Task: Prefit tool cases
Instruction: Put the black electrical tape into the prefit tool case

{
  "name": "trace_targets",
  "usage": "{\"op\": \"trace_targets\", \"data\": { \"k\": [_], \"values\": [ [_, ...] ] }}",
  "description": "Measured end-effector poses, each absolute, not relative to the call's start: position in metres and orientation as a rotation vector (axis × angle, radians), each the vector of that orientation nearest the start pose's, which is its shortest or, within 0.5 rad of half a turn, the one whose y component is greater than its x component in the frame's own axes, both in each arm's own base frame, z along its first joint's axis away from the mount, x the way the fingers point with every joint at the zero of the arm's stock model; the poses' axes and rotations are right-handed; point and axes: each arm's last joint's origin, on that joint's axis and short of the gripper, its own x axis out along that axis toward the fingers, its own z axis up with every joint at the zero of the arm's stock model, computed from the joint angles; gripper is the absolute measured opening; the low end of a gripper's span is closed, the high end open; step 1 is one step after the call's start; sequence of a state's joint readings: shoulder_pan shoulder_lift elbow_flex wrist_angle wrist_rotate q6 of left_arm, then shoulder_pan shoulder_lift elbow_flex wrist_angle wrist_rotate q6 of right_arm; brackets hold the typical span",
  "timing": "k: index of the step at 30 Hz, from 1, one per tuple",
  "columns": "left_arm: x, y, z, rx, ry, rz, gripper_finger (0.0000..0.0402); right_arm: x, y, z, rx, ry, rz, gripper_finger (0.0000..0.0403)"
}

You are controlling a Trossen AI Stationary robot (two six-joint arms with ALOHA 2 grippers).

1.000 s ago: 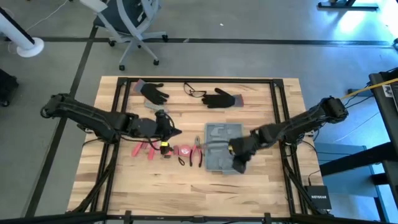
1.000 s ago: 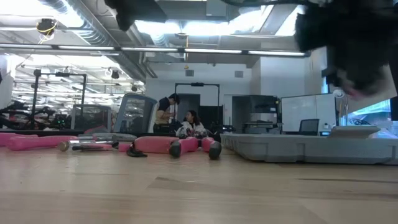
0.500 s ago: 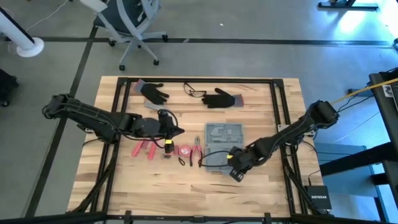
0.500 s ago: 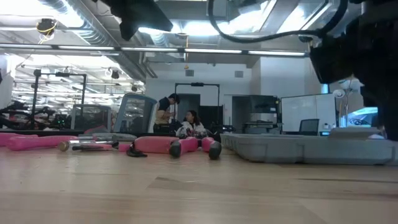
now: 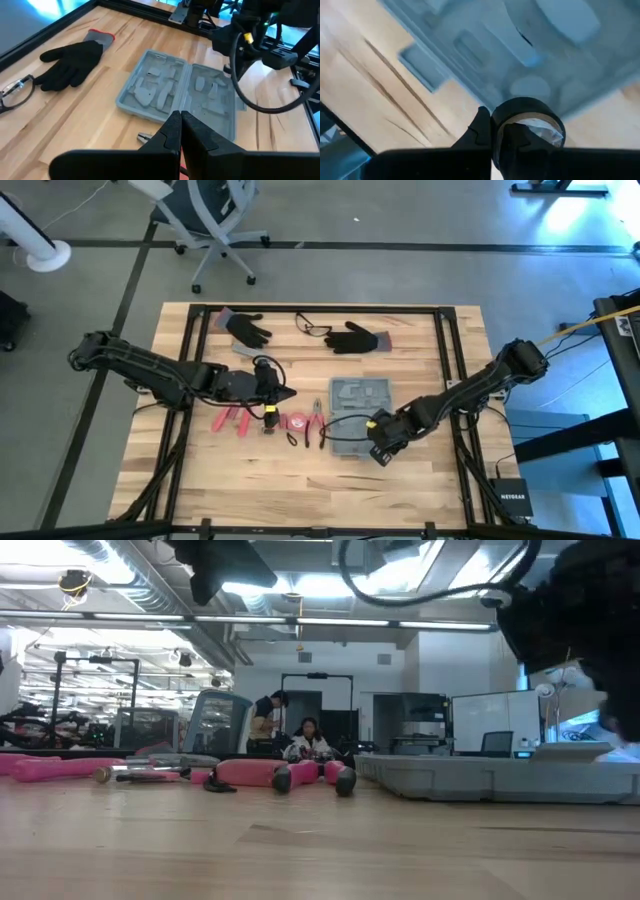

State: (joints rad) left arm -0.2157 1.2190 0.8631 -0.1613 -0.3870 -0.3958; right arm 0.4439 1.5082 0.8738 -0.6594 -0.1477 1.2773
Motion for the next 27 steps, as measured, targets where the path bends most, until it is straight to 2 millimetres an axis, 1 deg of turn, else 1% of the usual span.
{"op": "trace_targets", "data": {
  "k": [4, 8, 12, 18, 25, 27],
  "values": [
    [0.258, -0.045, 0.275, -0.234, 0.452, 0.262, 0.0000, 0.234, 0.114, 0.176, 0.896, 1.362, -0.495, 0.0001],
    [0.258, -0.045, 0.275, -0.235, 0.452, 0.261, 0.0000, 0.235, 0.114, 0.174, 0.919, 1.338, -0.545, 0.0004],
    [0.258, -0.045, 0.275, -0.243, 0.451, 0.263, 0.0000, 0.237, 0.116, 0.168, 0.957, 1.368, -0.560, 0.0006],
    [0.258, -0.045, 0.276, -0.256, 0.449, 0.267, 0.0000, 0.246, 0.121, 0.163, 1.010, 1.341, -0.528, 0.0008],
    [0.258, -0.045, 0.275, -0.263, 0.450, 0.268, 0.0000, 0.245, 0.119, 0.161, 0.978, 1.330, -0.570, 0.0010],
    [0.258, -0.045, 0.275, -0.263, 0.451, 0.268, 0.0000, 0.244, 0.119, 0.161, 0.972, 1.342, -0.572, 0.0016]
  ]
}}
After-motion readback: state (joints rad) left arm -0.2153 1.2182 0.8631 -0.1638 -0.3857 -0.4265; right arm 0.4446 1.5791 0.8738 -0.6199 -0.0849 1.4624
